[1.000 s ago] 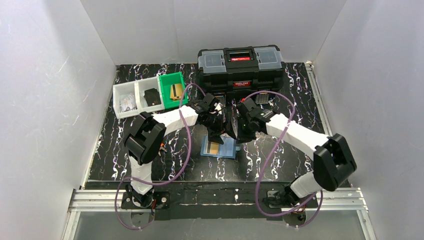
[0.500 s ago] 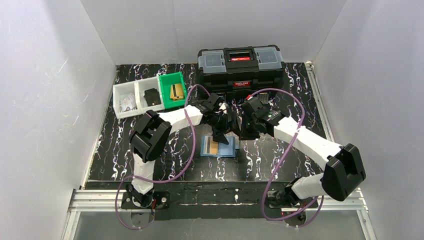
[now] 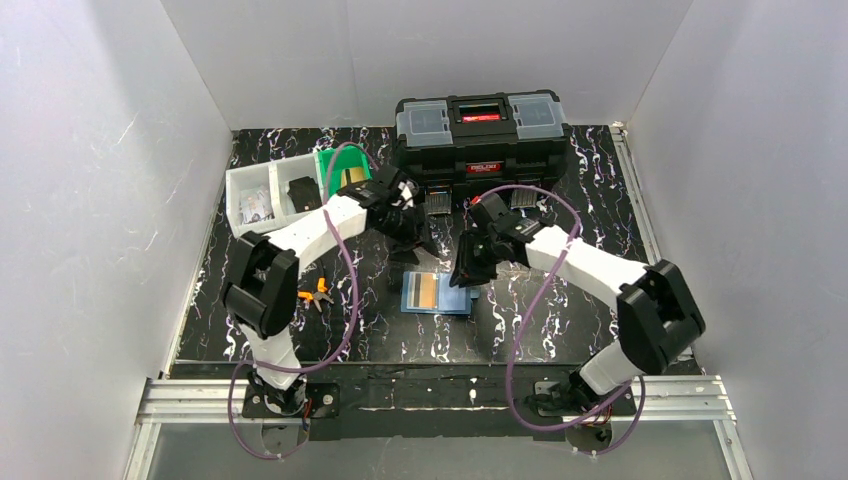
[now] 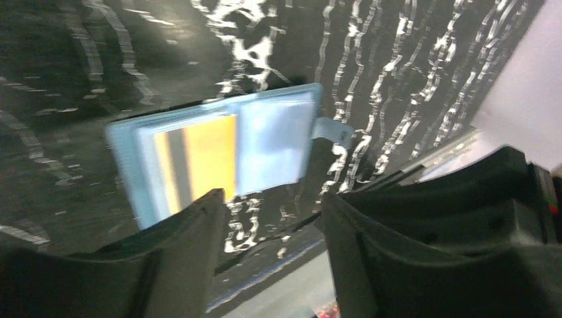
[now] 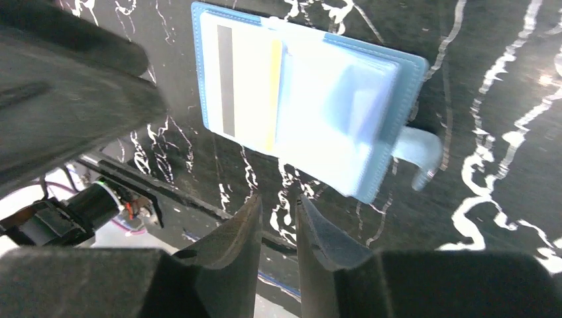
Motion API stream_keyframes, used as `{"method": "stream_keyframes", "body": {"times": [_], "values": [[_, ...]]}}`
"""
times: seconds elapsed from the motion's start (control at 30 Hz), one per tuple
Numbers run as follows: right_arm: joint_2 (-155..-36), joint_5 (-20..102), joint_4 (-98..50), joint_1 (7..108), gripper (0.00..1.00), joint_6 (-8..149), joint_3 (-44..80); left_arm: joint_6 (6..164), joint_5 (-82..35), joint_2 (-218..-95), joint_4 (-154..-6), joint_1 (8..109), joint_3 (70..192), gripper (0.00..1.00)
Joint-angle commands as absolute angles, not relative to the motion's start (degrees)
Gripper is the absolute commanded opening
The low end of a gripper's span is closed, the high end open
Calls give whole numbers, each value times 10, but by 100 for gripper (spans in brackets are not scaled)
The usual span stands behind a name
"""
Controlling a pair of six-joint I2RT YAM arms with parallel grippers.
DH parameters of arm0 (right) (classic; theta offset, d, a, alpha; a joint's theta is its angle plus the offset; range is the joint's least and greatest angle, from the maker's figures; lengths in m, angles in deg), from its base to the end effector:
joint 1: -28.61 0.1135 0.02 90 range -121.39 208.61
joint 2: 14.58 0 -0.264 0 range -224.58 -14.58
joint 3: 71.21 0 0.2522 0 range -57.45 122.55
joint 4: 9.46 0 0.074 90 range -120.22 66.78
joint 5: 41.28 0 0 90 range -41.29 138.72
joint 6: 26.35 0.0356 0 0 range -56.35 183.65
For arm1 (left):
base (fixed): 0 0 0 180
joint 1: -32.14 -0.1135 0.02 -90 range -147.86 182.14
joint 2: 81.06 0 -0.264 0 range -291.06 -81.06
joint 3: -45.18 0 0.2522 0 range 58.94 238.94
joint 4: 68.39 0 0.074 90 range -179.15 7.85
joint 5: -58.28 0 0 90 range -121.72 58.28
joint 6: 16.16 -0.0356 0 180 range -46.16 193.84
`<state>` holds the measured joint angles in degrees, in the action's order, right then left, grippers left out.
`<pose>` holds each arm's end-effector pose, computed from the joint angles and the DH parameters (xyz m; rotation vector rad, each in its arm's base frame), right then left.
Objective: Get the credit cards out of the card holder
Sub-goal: Remove the credit card from the card holder.
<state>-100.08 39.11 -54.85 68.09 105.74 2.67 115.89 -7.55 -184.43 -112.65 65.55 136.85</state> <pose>0.2322 0.1990 0.2344 -0.0058 2.7280 0.7011 0.3155 -0.2256 0.2310 -0.0275 2.7635 -0.9836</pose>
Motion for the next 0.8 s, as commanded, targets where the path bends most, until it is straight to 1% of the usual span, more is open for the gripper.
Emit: {"method": "stream_keyframes", "body": {"times": [0.0,0.07,0.13,0.27,0.4,0.77], "values": [[-1048,305,-470,682,33,1083,44,1110,-120,-1796,-1186,631,1327,46],[-1074,282,-453,682,33,1091,49,1101,-126,-1797,-1189,628,1317,32],[-1105,267,-441,681,33,1096,56,1095,-127,-1804,-1186,628,1311,21],[-1140,256,-426,679,32,1107,61,1089,-122,-1827,-1175,628,1310,6],[-1161,248,-411,672,32,1113,53,1080,-128,-1845,-1174,628,1312,0],[-1197,242,-382,654,32,1119,35,1083,-125,-1885,-1153,643,1298,0]]}}
